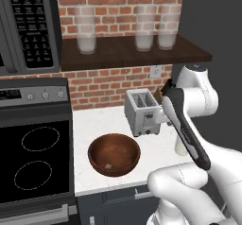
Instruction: Grab a lemon wedge from the fridge and one ice cube from the ice bowl, and put them in the glass of lemonade.
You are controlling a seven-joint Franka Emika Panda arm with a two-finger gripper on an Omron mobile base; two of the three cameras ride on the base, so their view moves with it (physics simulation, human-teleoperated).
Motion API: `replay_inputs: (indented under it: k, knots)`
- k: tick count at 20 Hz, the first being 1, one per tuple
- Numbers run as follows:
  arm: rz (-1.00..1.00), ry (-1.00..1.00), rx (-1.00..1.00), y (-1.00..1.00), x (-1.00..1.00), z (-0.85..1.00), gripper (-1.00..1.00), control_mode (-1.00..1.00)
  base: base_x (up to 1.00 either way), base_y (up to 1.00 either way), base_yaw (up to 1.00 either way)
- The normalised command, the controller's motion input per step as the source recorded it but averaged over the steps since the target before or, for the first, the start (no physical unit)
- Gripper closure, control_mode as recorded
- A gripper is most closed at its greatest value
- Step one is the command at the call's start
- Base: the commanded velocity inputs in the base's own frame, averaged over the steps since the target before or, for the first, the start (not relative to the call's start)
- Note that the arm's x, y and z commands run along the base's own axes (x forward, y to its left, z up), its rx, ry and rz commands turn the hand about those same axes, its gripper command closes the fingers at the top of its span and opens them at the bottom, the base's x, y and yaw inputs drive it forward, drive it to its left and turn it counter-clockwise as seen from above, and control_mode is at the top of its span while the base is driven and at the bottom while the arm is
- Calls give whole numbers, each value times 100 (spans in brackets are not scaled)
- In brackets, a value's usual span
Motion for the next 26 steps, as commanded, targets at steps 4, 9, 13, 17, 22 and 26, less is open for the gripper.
replay_inputs:
  k: [4, 9, 13, 17, 22, 26]
  knots:
    - [-6, 40, 0, -90, 0, 29, 100, -100, 0, 0, 0]
    - [-12, 36, -1, -46, 0, -2, 100, -100, 0, 0, 0]
    - [-15, 11, -1, -7, 1, -63, 100, -100, 0, 0, 0]
    - [-12, -3, 0, -3, 0, -78, 100, -100, 0, 0, 0]
    - [-12, -20, 0, 0, 0, -25, 100, -100, 0, 0, 0]
    - [-11, -11, -4, -1, 4, 0, 100, -100, 0, 0, 0]
